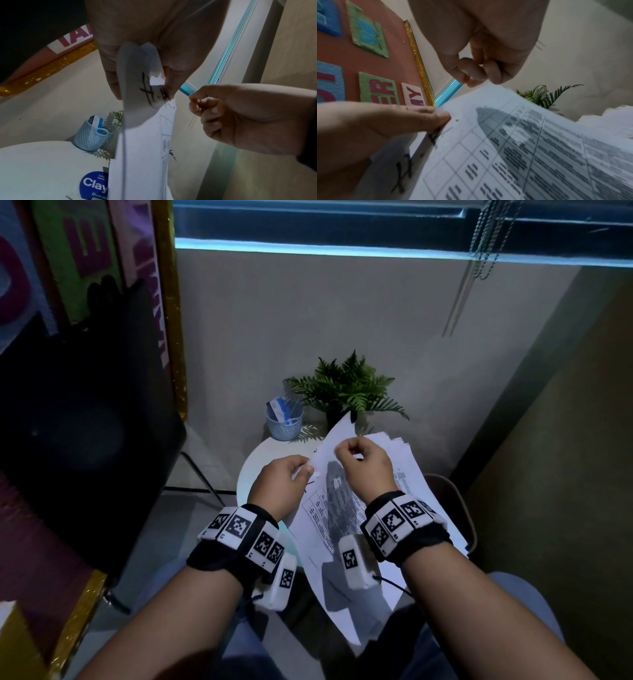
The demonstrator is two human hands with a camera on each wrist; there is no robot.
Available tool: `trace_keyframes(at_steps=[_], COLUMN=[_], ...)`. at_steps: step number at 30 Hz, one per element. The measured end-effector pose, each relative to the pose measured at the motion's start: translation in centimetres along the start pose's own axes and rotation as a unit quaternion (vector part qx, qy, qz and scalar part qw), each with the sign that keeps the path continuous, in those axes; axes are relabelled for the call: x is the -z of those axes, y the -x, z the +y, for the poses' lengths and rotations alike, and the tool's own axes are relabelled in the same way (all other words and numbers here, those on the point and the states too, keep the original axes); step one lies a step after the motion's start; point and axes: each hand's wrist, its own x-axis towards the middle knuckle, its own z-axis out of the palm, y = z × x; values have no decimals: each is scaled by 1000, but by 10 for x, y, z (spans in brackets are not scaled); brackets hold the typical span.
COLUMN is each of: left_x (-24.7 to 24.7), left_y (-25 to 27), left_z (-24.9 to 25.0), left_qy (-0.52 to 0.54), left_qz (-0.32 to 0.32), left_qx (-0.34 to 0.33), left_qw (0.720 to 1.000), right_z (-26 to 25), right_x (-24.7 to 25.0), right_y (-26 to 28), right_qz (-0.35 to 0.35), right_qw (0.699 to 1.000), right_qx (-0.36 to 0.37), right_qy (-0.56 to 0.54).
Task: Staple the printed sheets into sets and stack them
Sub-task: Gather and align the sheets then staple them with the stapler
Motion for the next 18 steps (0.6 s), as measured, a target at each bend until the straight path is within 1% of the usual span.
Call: trace_keyframes(at_steps=[2, 4, 6, 8, 10, 12, 15, 18], left_x=[1, 2, 2, 1, -1, -1, -1, 2], left_y=[-3, -6, -10, -14, -19, -23, -30, -38], left_z=[-1, 0, -2, -4, -7, -8, -6, -4], left_qy=[-1, -17, -27, -31, -40, -61, -83, -87], left_qz=[7, 10, 15, 20, 21, 28, 40, 48], left_qx=[10, 15, 17, 26, 36, 44, 43, 53], left_qw=[1000, 1000, 999, 999, 998, 997, 995, 994], right_z=[2, 10, 25, 42, 57, 64, 74, 83], right_x=[5, 13, 25, 42, 63, 87, 129, 164], right_y=[-3, -6, -12, -24, -41, -59, -88, -119], right_qz=[-16, -49, -75, -66, -29, 28, 111, 161], right_qw=[1000, 998, 992, 985, 984, 980, 961, 952], right_qx=[-18, -45, -61, -66, -76, -95, -116, -124], right_qy=[-4, 20, 86, 145, 159, 175, 223, 230])
